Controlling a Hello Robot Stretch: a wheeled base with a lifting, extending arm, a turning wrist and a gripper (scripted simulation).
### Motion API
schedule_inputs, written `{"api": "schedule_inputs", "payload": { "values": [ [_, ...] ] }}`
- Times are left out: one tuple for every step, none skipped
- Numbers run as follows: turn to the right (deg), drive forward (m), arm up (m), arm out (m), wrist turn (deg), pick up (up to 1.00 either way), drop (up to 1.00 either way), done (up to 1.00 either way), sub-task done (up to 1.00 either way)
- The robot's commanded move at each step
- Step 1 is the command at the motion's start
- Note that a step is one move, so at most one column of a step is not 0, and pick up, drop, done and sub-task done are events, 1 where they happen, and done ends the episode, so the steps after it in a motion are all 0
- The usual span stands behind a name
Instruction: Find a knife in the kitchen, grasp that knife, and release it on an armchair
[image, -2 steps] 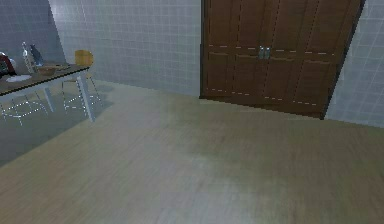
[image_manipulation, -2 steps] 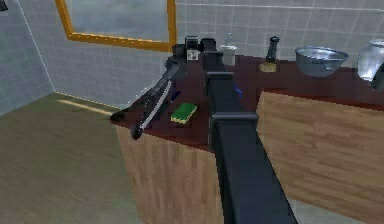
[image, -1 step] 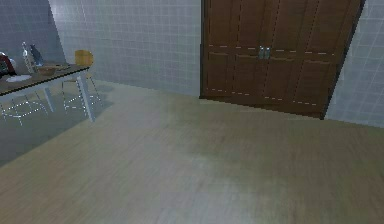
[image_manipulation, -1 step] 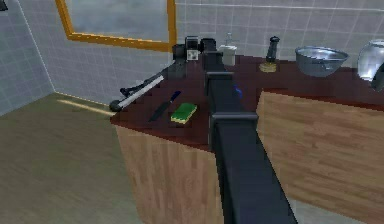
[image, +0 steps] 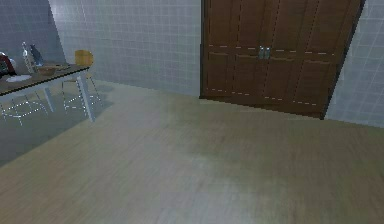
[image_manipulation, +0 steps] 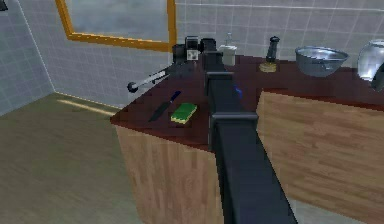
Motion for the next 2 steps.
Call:
{"api": "schedule_inputs", "payload": {
  "values": [
    [0.0,0.0,-0.16,0.0,0.0,0.0,0.0,0.0,0.0],
    [0.0,0.0,0.0,0.0,0.0,1.0,0.0,0.0,0.0]
  ]
}}
